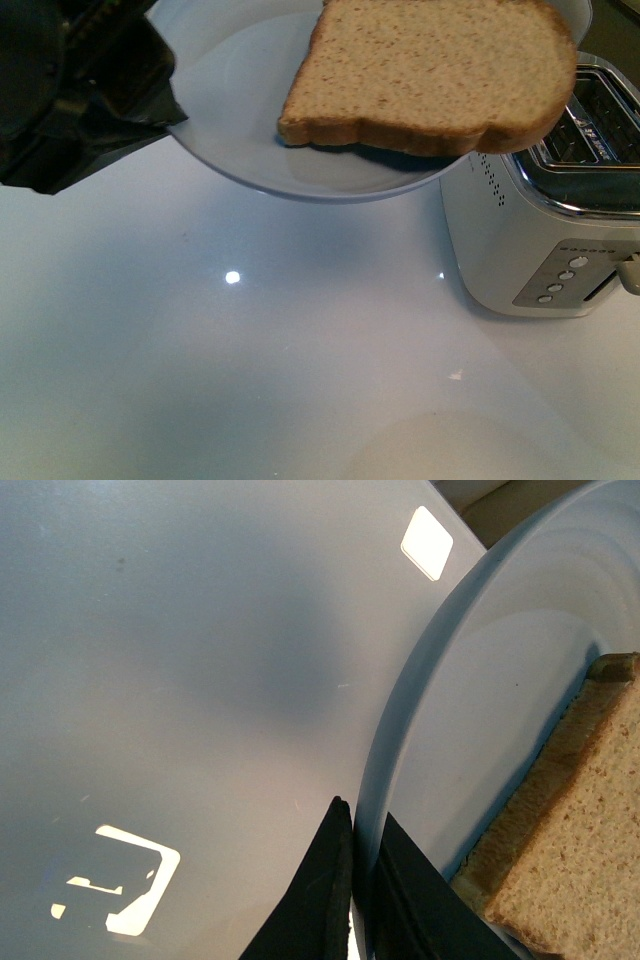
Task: Left arm holds plate, right arm toasts bread
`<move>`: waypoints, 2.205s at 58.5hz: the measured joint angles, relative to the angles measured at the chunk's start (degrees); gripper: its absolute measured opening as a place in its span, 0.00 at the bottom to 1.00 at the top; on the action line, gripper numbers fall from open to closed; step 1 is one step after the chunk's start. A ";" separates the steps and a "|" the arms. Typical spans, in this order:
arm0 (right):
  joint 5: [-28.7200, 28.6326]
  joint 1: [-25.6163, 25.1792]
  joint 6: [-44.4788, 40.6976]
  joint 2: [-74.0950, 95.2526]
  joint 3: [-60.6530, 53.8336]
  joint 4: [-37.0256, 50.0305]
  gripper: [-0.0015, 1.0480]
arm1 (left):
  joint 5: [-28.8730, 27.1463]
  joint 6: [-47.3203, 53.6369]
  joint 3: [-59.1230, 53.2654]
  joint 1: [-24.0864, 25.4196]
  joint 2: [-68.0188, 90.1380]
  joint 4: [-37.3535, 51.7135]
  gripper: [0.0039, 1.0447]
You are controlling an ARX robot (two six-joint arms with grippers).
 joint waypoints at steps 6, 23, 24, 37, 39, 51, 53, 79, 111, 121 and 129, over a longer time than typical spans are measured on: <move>0.00 0.00 0.00 0.00 0.00 0.00 0.92 | -0.74 -1.66 1.77 -2.32 2.45 0.33 0.02; -0.02 0.00 0.00 0.00 0.00 0.00 0.92 | -1.01 -3.08 2.95 -3.87 5.86 1.73 0.02; -0.02 0.00 0.00 0.00 0.00 0.00 0.92 | -0.92 -3.08 3.02 -3.80 5.97 1.77 0.02; 13.55 3.89 14.99 18.16 9.29 -25.44 0.92 | -0.07 -3.08 3.41 -3.43 6.25 1.84 0.02; 13.51 3.96 15.89 18.97 9.31 -25.38 0.92 | 0.00 -3.08 3.41 -3.45 6.29 1.84 0.02; 8.90 6.01 22.77 32.22 12.26 -9.99 0.92 | 0.09 -3.32 3.58 -4.00 6.51 1.81 0.02; 7.34 6.34 24.37 35.74 13.20 -6.08 0.92 | 0.09 -3.50 3.58 -4.07 6.51 1.81 0.02; -0.52 13.00 41.97 65.20 22.08 25.40 0.92 | 0.96 -3.58 3.58 -3.30 6.51 1.81 0.02; -1.86 15.96 54.29 77.09 23.02 36.76 0.92 | 1.79 -3.98 3.58 -2.14 6.51 1.05 0.02; -2.25 16.68 56.70 78.82 23.02 37.97 0.92 | 2.21 -4.22 3.58 -2.23 6.51 1.05 0.02; -2.67 16.85 57.92 79.78 23.02 38.69 0.83 | 2.67 -4.57 3.58 -2.27 6.51 1.05 0.02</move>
